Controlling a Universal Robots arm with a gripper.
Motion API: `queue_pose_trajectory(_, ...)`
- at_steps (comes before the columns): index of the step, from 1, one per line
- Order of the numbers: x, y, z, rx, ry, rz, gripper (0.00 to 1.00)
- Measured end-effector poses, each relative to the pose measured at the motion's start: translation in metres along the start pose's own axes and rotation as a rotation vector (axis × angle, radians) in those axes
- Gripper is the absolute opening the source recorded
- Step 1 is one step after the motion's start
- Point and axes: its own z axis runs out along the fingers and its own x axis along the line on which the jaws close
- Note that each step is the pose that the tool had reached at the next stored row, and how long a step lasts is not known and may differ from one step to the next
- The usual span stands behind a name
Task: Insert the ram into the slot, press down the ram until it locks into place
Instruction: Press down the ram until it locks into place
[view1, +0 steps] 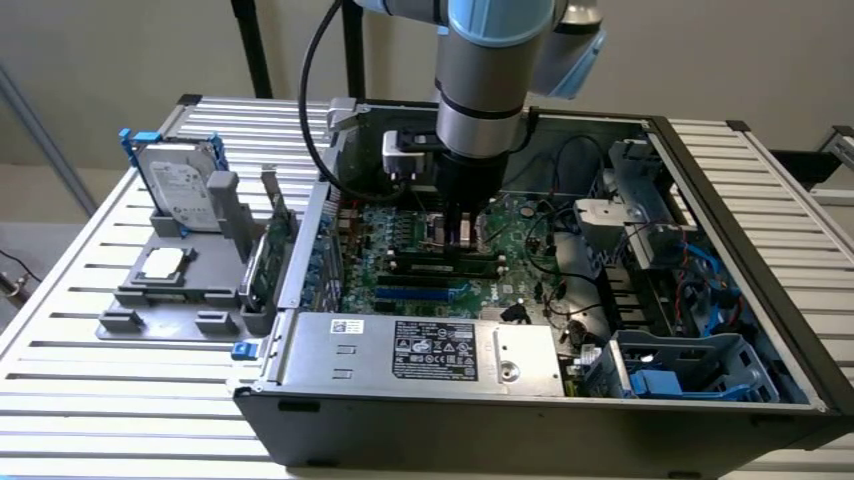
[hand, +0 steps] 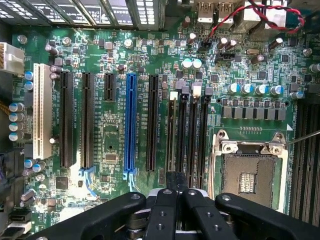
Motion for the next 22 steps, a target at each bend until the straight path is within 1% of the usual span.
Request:
queue_pose_trajectory(1, 0.0, 0.0001, -0.0037, -0.0004, -0.0014, 0.0, 0.11)
queue_pose_trajectory(2, 0.0, 0.0003, -0.0085, -0.0009, -0.0005, 0.0, 0.11)
queue_pose_trajectory(5, 0.0, 0.0005, -0.0213, -0.0024, -0.0003, 0.0, 0.11)
queue_pose_trajectory(7, 0.0, 0.0006, -0.0271, -0.0047, -0.0001, 0.0, 0.11)
queue_pose_trajectory(9, 0.0, 0.0007, -0.0271, -0.0054, -0.0009, 0.0, 0.11)
queue_pose_trajectory(22, 0.0, 0.0006, -0.0272, -0.0055, -0.0009, 0.0, 0.11)
